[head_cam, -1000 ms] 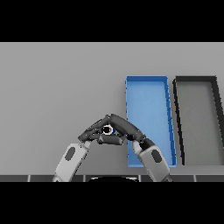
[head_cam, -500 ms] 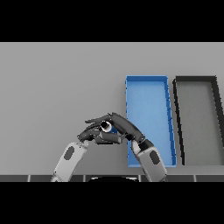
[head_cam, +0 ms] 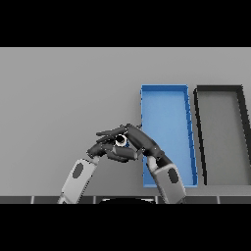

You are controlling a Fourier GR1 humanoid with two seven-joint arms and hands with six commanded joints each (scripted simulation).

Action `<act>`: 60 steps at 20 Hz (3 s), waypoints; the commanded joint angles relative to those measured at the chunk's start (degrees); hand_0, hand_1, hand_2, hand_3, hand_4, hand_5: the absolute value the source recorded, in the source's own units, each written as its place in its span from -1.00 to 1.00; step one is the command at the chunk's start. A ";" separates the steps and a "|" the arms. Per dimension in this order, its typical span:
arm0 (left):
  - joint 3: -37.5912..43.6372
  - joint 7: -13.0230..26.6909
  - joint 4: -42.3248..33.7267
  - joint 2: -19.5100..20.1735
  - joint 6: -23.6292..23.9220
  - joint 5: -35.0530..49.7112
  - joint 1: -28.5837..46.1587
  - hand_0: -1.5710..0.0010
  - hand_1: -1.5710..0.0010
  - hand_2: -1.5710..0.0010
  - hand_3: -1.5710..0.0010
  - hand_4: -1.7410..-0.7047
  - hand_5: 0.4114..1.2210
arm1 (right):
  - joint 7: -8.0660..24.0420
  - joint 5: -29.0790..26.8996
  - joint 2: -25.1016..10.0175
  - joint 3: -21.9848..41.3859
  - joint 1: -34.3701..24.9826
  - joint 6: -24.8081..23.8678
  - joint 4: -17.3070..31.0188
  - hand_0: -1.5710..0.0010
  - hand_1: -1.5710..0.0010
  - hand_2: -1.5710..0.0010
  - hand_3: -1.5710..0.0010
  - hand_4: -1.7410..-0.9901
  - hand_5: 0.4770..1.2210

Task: Pick up the blue pipe and place it into the blue bin.

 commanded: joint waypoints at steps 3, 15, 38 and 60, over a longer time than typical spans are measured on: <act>-0.40 -0.35 -0.15 -0.11 0.17 -0.21 0.90 0.98 0.98 0.98 0.98 0.49 -0.75 | 3.16 -4.18 1.28 -2.48 -2.12 0.15 -1.86 -1.00 -1.00 -1.00 -1.00 -0.35 1.00; -0.18 -1.59 -1.71 1.21 0.16 -0.65 1.38 1.00 1.00 1.00 1.00 0.53 -0.86 | 14.21 -22.11 -13.05 -23.14 -28.66 -16.67 -0.65 -1.00 -1.00 -1.00 -1.00 -0.35 1.00; 0.03 -2.56 -2.47 1.95 2.29 -2.28 1.68 1.00 1.00 1.00 1.00 0.58 -0.85 | 14.24 -27.41 -38.05 -9.95 7.37 -46.00 7.46 -1.00 -1.00 -1.00 -1.00 -0.35 1.00; 0.44 -2.65 -2.47 2.02 2.59 -2.23 1.40 1.00 1.00 1.00 1.00 0.57 -0.79 | 14.25 -56.58 -67.51 34.12 -13.09 -57.62 16.01 0.91 0.91 0.91 0.97 0.54 -0.21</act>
